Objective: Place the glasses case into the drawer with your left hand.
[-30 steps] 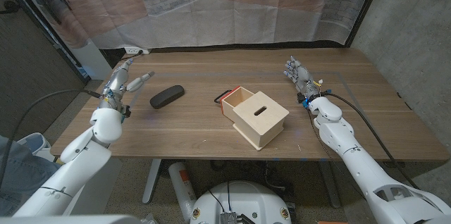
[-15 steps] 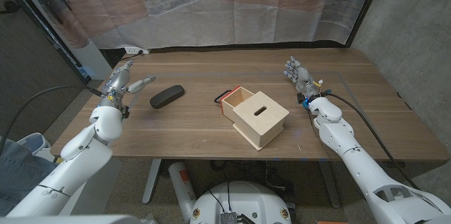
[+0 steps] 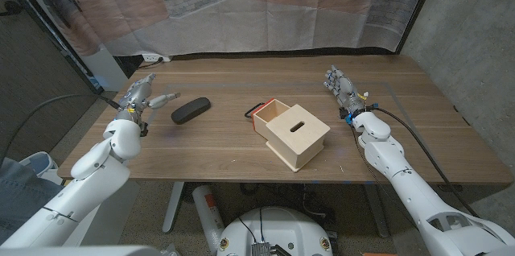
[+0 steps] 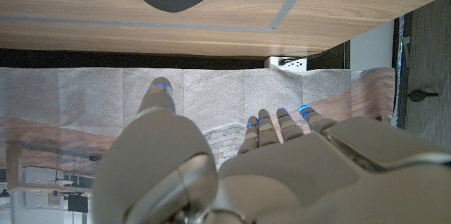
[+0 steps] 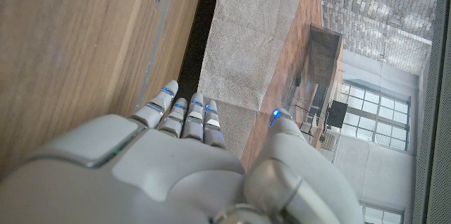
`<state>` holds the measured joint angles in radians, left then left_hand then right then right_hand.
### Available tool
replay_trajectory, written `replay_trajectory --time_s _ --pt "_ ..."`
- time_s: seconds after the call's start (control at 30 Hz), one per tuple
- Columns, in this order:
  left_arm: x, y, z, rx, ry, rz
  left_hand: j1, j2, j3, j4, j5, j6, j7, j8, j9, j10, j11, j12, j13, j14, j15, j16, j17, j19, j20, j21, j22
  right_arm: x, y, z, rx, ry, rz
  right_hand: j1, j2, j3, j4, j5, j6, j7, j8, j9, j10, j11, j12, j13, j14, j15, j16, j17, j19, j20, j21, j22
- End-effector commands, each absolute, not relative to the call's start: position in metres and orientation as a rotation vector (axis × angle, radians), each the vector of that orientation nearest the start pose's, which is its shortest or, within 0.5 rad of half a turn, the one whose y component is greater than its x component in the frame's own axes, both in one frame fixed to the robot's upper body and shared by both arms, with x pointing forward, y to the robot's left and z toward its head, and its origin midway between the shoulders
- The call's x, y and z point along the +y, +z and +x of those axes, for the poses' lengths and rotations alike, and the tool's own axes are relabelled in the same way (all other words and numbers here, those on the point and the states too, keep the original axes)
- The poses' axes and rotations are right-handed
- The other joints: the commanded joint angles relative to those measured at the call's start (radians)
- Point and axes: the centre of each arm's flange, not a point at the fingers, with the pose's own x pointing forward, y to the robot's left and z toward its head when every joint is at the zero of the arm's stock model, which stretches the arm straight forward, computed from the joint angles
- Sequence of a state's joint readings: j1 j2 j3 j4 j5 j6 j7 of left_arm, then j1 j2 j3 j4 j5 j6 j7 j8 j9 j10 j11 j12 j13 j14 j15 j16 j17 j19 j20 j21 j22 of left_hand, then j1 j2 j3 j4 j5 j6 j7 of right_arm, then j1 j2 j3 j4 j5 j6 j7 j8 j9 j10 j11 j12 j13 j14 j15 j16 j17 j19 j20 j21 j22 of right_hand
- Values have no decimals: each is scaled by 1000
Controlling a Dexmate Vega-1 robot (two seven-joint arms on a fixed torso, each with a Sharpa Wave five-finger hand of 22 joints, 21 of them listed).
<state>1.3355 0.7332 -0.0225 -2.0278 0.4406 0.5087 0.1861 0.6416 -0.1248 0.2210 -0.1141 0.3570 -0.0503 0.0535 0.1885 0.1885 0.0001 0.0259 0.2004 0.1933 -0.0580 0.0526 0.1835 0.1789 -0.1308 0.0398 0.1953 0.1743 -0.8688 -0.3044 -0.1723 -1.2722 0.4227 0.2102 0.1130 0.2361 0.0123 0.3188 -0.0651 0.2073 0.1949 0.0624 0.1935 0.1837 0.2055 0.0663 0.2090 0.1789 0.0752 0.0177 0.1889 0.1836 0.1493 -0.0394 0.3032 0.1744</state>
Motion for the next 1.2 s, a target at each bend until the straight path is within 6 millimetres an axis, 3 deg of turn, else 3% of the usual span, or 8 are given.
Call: replay_trajectory --time_s 0.03,0.33,0.4,0.53,0.77,1.2 --pt "400 -12 518 -285 540 1130 8 -14 -10 -5 8 -4 16 9 6 20 36 14 6 19 30 10 5 4 8 2 5 -276 -36 663 -570 182 53 3 5 0 -5 -2 5 -3 2 5 5 -2 0 3 10 4 1 3 10 -19 -3 5" --pt "396 -8 526 -233 537 1170 12 -20 -23 -7 11 29 28 23 7 59 55 29 8 57 49 21 5 15 14 5 5 -278 -37 665 -569 179 54 3 5 -1 -6 -2 6 -4 3 5 5 -3 -1 3 11 5 1 3 12 -19 -6 5" --pt "396 -6 528 -221 536 1164 11 -26 -34 -7 12 53 32 30 8 83 72 37 9 93 75 29 4 35 14 12 5 -279 -37 666 -566 175 60 3 6 -1 -6 -2 6 -3 3 5 4 -6 -1 3 11 5 1 3 12 -18 -7 5" --pt "396 -4 531 -220 536 1179 5 -32 -48 -5 13 82 49 39 9 107 87 44 9 118 78 32 4 46 21 13 4 -280 -37 666 -565 172 57 3 6 -1 -6 -2 6 -3 2 5 4 -7 -1 3 11 7 1 2 13 -17 -8 5" --pt "396 -2 536 -197 519 1206 0 -35 -65 -3 16 110 52 46 10 146 67 55 9 144 68 34 3 53 22 11 4 -280 -35 665 -568 168 54 3 6 -1 -7 -2 6 -4 2 5 5 -4 -1 3 12 6 1 3 14 -17 -10 5" --pt "390 -5 543 -158 499 1257 -3 -34 -74 -2 18 112 47 43 9 144 63 50 9 140 64 28 3 45 12 6 4 -275 -33 664 -574 164 55 3 7 -1 -9 -2 7 -5 2 5 5 -6 -1 3 13 5 1 3 16 -16 -14 6"
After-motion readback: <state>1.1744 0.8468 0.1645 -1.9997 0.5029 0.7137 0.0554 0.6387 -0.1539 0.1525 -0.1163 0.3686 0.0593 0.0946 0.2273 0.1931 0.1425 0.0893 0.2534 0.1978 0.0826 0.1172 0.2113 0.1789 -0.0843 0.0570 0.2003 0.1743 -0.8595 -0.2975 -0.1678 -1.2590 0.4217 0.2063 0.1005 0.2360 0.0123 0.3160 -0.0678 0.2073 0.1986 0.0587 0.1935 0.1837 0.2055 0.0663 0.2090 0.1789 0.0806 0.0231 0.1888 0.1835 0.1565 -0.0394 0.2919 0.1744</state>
